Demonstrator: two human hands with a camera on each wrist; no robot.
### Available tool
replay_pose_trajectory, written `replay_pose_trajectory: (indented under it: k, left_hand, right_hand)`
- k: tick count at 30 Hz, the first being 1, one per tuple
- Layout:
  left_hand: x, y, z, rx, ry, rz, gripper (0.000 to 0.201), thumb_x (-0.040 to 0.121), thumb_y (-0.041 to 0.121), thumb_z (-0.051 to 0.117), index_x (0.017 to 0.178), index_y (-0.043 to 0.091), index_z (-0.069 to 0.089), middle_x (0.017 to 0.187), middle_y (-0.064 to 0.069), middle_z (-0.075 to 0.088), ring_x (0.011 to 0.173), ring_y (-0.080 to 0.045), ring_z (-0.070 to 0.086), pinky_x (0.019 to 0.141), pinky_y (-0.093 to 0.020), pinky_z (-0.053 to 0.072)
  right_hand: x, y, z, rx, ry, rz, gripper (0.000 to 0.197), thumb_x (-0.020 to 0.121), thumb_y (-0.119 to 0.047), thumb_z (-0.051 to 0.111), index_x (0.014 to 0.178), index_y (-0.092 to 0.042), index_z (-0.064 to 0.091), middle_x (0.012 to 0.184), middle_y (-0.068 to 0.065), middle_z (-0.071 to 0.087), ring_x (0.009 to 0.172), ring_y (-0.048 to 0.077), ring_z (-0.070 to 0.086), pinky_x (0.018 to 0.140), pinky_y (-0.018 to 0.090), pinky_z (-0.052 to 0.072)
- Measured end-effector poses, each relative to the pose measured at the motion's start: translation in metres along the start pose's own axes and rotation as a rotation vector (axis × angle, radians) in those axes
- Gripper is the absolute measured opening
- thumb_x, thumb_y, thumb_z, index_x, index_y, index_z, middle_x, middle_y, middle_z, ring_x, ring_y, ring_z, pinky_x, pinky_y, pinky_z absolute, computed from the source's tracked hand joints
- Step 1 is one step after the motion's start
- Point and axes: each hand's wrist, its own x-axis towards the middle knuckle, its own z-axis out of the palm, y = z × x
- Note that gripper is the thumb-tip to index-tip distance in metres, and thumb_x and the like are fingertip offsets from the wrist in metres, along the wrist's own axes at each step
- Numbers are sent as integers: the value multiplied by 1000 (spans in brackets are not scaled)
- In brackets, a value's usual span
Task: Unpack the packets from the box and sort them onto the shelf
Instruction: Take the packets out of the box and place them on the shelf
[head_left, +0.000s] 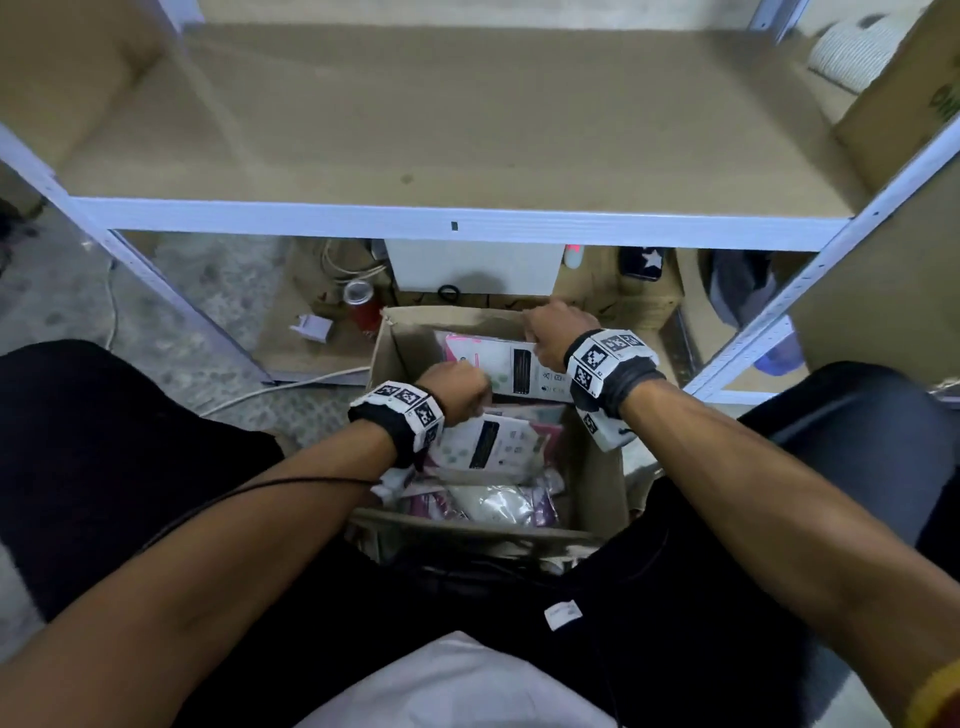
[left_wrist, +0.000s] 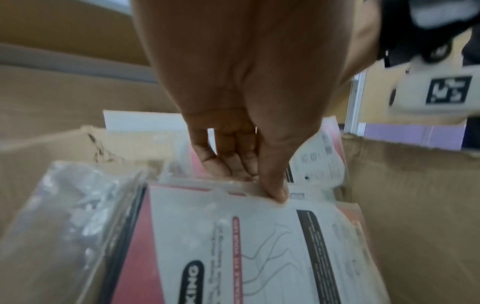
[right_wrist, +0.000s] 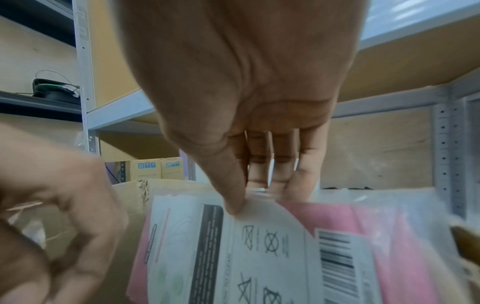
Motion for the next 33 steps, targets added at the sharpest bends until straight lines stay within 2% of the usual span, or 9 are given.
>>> replay_pose_trajectory:
  k: [6, 9, 12, 15, 18, 22, 27, 30, 33]
  left_hand:
    - [-34, -2, -56, -82, 138, 38, 20, 92, 8, 59, 97, 19, 74, 102, 2, 75, 94, -19, 68, 76, -24, 45]
    - [-50, -5, -90, -118, 209, 52, 18, 94, 12, 59, 102, 17, 75, 102, 4, 70, 101, -17, 66, 87, -27, 50]
    - [-65, -13, -128, -170, 272, 69, 18, 95, 9, 59, 104, 11, 75, 106, -2, 71, 103, -22, 66, 95, -33, 51]
    - [-79, -25, -163, -196, 328, 79, 16, 95, 14, 63, 105, 10, 75, 104, -2, 72, 104, -27, 66, 96, -38, 50]
    - [-90, -41, -189, -225, 356, 63, 13, 94, 17, 66, 102, 15, 75, 95, 2, 69, 100, -25, 67, 92, -32, 51]
    - [-100, -66, -217, -418, 355, 25, 19, 96, 20, 64, 113, 14, 70, 112, -6, 70, 99, -16, 62, 90, -25, 44]
    - [-90, -94, -231, -887, 450, -79, 35, 101, 16, 55, 133, 2, 59, 120, -15, 65, 100, -27, 54, 86, -39, 49]
    - [-76, -101, -230, -1149, 534, -177, 34, 101, 18, 56, 130, 3, 61, 118, -13, 67, 103, -26, 59, 98, -42, 48]
    - [-56, -110, -230, -1201, 618, -282, 34, 101, 16, 54, 129, -4, 60, 106, -12, 62, 93, -24, 52, 72, -33, 45]
  right_hand:
    - [-25, -2, -26, 7, 144, -16, 19, 89, -4, 52, 101, -15, 62, 104, 8, 63, 94, 31, 65, 85, 44, 56]
    - [-37, 5, -53, 34, 200, -28, 19, 87, -6, 52, 96, -19, 62, 104, 6, 65, 90, 26, 61, 82, 34, 54]
    - [-49, 16, -85, 65, 256, -40, 15, 85, -10, 53, 89, -23, 61, 106, 8, 67, 96, 30, 63, 85, 35, 54]
    - [-60, 30, -114, 115, 335, -48, 16, 85, -9, 59, 97, -14, 68, 106, 11, 70, 99, 31, 65, 87, 35, 53]
    - [-66, 48, -137, 213, 383, -28, 18, 86, -12, 67, 103, -8, 69, 105, 12, 70, 99, 30, 64, 88, 34, 50]
    - [-71, 68, -155, 538, 352, -19, 14, 90, -10, 67, 102, -4, 63, 95, 11, 63, 88, 26, 61, 85, 44, 57]
    - [-65, 61, -160, 1034, 300, -35, 13, 93, -3, 63, 87, -9, 53, 86, 13, 54, 76, 25, 55, 71, 39, 52]
    - [-52, 45, -162, 1270, 302, -50, 17, 92, -1, 62, 82, -10, 53, 81, 12, 57, 71, 24, 58, 65, 33, 52]
    - [-29, 28, -165, 1381, 263, -71, 8, 93, 0, 61, 88, -5, 56, 91, 18, 62, 80, 28, 61, 74, 36, 54]
